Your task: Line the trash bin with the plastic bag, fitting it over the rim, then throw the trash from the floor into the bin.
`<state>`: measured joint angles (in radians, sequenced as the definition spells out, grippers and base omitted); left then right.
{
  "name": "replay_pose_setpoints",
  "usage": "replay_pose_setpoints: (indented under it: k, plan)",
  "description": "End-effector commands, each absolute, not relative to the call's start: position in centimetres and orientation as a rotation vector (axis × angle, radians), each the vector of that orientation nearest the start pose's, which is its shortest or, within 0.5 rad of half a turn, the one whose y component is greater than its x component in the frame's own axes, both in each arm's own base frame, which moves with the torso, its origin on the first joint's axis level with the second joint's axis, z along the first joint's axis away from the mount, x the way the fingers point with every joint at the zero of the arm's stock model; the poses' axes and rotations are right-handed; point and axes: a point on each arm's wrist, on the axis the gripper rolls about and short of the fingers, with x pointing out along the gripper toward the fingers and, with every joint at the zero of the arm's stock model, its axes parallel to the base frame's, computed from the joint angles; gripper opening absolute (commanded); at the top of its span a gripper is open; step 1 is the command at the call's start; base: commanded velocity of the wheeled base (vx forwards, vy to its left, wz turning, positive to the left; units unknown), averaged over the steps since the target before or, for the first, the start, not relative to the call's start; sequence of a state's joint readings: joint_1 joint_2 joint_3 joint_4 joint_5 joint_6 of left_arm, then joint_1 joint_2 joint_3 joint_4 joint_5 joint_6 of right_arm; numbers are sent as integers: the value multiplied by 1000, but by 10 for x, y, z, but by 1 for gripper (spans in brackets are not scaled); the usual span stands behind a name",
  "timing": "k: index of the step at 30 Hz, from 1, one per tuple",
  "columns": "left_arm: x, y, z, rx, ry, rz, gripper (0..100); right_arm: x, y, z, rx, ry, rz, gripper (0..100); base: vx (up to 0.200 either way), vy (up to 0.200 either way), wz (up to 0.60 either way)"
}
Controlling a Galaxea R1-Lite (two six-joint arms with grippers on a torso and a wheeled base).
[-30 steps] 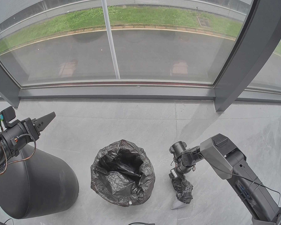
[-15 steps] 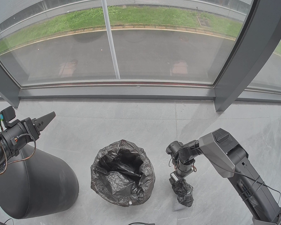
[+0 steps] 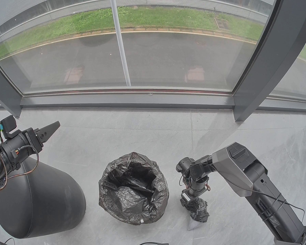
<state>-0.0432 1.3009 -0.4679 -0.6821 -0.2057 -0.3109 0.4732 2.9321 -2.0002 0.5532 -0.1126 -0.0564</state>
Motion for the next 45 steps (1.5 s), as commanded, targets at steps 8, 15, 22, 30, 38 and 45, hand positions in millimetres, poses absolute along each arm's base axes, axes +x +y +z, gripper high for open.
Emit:
replay_pose_setpoints:
  k: [8, 15, 22, 30, 38, 45]
  plan:
    - [194, -13, 195, -321, 189, -224, 100, 409, 213, -154, -499, 1460, 339, 100, 0, 0, 0]
    - [194, -13, 195, -322, 191, -222, 100, 405, 216, -160, -514, 1470, 348, 100, 0, 0, 0]
    - [194, -13, 195, -321, 189, -224, 100, 404, 218, -162, -523, 1470, 354, 0, 0, 0, 0]
    - [194, -13, 196, -322, 177, -224, 100, 404, 218, -160, -526, 1464, 351, 0, 0, 0, 0]
    - [193, -13, 199, -320, 150, -229, 100, 413, 222, -127, -510, 1399, 343, 0, 0, 0, 0]
    - [193, -13, 199, -320, 148, -229, 100, 424, 224, -52, -487, 1275, 324, 0, 0, 0, 0]
